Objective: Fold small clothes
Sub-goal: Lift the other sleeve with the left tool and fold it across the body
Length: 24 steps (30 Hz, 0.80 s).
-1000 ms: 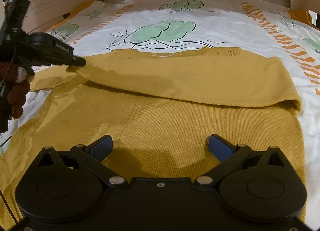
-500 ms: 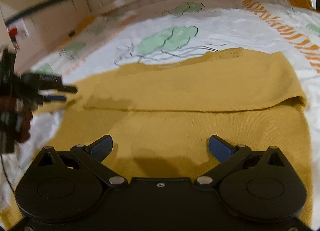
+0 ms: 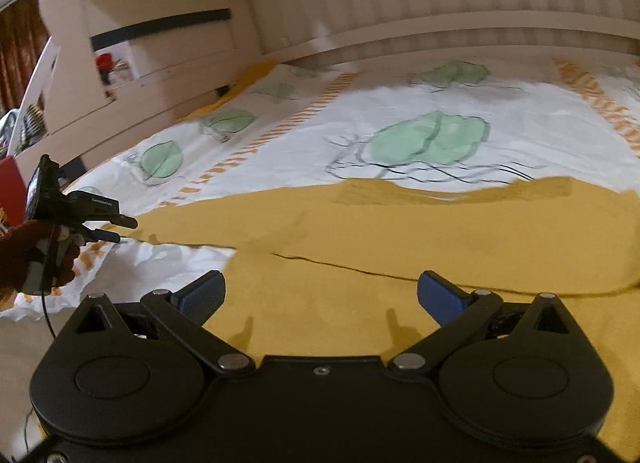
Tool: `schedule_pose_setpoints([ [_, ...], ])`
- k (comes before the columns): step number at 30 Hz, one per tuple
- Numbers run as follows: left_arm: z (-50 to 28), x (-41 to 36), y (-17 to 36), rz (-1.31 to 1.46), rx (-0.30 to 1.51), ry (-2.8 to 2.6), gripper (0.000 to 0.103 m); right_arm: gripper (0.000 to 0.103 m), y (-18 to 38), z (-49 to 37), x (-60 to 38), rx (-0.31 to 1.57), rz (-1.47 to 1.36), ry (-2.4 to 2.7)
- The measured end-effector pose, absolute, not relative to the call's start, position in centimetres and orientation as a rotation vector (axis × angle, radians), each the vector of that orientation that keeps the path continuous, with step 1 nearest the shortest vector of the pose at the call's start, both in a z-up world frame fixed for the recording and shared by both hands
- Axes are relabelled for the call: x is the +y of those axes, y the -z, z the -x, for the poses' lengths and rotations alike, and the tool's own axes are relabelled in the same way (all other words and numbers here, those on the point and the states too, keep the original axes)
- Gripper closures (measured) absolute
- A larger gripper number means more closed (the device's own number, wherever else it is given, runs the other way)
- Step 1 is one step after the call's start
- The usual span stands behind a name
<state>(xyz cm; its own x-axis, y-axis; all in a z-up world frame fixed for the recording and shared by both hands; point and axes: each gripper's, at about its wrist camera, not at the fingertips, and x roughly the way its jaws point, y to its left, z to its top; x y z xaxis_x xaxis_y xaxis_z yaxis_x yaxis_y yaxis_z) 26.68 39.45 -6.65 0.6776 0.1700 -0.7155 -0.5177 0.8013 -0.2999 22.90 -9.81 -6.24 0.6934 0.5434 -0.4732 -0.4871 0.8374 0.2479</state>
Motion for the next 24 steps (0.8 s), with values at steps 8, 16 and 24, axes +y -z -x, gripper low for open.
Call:
schedule_pose_setpoints([
  [8,-27.5,46.5,8.2,0.68,0.678,-0.471,0.053,0.001,6.0,-24.3,-4.8,0.571,-0.075,-0.641],
  [16,-29.0,48.2,9.4,0.714,0.624,-0.49,0.067,0.001,6.6,-24.4,-3.8,0.596,-0.05,-0.644],
  [24,-29.7,43.3,4.2,0.532,0.535,-0.419,0.1,0.001,6.9,-24.9,-6.4,0.611,-0.06,-0.596],
])
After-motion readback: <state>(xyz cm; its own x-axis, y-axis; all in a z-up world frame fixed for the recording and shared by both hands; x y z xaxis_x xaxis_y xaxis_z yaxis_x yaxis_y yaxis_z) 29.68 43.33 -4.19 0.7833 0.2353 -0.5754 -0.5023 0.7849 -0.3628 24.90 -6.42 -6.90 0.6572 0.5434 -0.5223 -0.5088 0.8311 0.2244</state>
